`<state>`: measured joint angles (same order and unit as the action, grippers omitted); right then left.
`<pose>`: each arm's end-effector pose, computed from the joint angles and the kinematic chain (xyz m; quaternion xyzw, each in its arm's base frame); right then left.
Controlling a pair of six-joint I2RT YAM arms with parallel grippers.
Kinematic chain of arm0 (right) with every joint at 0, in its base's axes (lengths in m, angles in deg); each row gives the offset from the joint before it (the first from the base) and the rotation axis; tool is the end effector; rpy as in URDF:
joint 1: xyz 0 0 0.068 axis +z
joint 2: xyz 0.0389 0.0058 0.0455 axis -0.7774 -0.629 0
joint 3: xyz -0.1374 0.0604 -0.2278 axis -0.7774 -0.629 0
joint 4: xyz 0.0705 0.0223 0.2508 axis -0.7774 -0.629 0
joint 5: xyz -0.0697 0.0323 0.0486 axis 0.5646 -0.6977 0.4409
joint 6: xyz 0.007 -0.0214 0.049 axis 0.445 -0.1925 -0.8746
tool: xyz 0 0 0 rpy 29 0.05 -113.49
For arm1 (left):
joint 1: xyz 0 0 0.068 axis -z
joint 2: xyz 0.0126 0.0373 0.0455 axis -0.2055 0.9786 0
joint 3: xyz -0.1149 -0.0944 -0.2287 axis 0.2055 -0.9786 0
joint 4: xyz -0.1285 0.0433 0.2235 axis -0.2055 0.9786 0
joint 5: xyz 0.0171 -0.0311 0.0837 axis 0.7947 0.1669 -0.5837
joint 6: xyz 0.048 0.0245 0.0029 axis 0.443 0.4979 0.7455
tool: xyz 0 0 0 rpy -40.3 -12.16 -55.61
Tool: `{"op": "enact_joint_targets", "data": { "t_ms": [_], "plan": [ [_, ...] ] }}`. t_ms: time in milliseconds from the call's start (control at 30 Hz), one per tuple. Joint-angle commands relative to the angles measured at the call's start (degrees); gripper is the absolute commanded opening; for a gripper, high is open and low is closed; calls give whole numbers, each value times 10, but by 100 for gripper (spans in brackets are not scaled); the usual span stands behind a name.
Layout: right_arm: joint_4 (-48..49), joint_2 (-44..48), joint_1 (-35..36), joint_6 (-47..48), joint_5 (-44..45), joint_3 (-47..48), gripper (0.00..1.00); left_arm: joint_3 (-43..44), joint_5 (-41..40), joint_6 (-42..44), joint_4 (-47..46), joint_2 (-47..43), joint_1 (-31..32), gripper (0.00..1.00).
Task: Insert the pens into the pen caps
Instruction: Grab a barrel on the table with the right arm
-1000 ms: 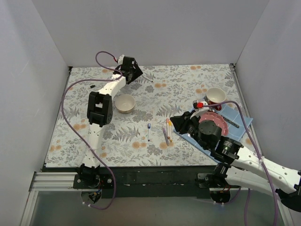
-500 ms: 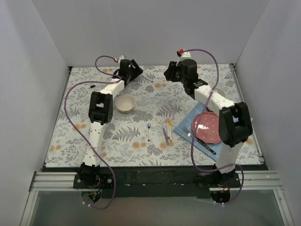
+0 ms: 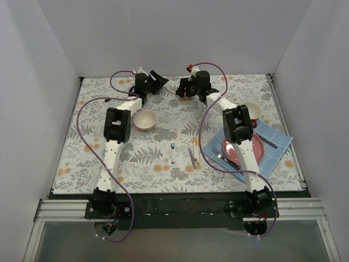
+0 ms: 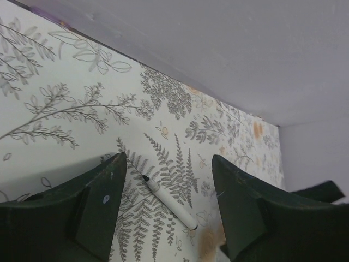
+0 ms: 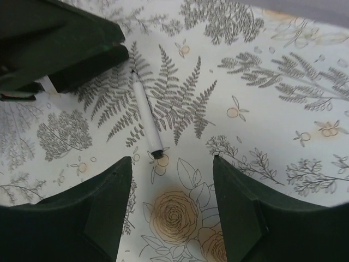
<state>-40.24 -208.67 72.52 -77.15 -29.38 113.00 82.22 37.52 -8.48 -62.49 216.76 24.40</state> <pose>0.5499 0.2274 0.1611 -0.1512 0.7995 0.2741 0.5126 0.5907 -0.1404 0.1112 -0.4332 0.6784 -0.5137 0.2971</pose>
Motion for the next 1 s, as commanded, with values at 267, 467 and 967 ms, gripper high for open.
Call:
{"op": "enact_joint_targets", "data": {
  "t_ms": [267, 467, 967],
  "plan": [
    [-16, -44, 4, -77, -18, 45, 61, -25, 152, -55, -61, 25, 6, 62],
    [-37, -37, 2, -81, 6, 32, 55, -33, 191, -51, -69, 26, 13, 62],
    [-128, 21, 23, -6, 43, -27, 48, -55, 235, -69, -99, 21, 23, 62]
  ]
}}
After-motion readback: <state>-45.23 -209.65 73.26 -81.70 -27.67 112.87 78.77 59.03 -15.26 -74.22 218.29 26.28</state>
